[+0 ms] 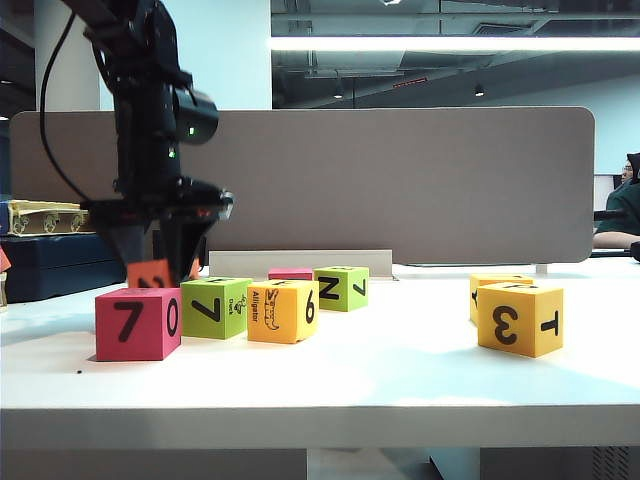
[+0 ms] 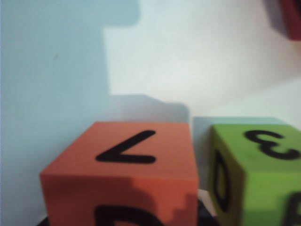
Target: Select the appropriate blocks from the scattered letter blocks on the table and arrange them in a row to spell out "DEEP".
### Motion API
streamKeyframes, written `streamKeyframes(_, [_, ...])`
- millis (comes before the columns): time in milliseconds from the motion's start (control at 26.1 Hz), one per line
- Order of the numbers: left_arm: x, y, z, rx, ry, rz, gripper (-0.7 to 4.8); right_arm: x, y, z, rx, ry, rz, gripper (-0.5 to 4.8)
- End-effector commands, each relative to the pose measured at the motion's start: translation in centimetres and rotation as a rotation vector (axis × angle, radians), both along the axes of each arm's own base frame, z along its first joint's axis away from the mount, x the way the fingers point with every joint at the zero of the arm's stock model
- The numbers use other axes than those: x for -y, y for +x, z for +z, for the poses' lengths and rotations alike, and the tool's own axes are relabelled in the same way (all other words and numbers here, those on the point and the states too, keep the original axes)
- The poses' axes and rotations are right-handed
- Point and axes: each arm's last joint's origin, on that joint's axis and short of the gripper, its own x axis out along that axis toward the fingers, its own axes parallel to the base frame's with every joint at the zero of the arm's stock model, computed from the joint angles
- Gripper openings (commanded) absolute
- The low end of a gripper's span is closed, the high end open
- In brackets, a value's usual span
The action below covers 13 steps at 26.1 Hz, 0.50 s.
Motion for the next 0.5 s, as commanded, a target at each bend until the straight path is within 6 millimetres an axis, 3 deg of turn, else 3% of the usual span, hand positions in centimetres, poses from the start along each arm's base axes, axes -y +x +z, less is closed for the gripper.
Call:
streamKeyframes(38, [-0.10, -0.10, -1.11, -0.068, 0.023, 0.002, 2.68, 0.07, -0.18, 0.03, -0.012, -0.006, 0.003, -0.01])
streamKeyframes(498, [-0.02, -0.06, -1.44, -0.085, 0.002, -0.001, 3.10, 0.06, -0.16, 0.05, -0.010, -0.004, 0.003, -0.01])
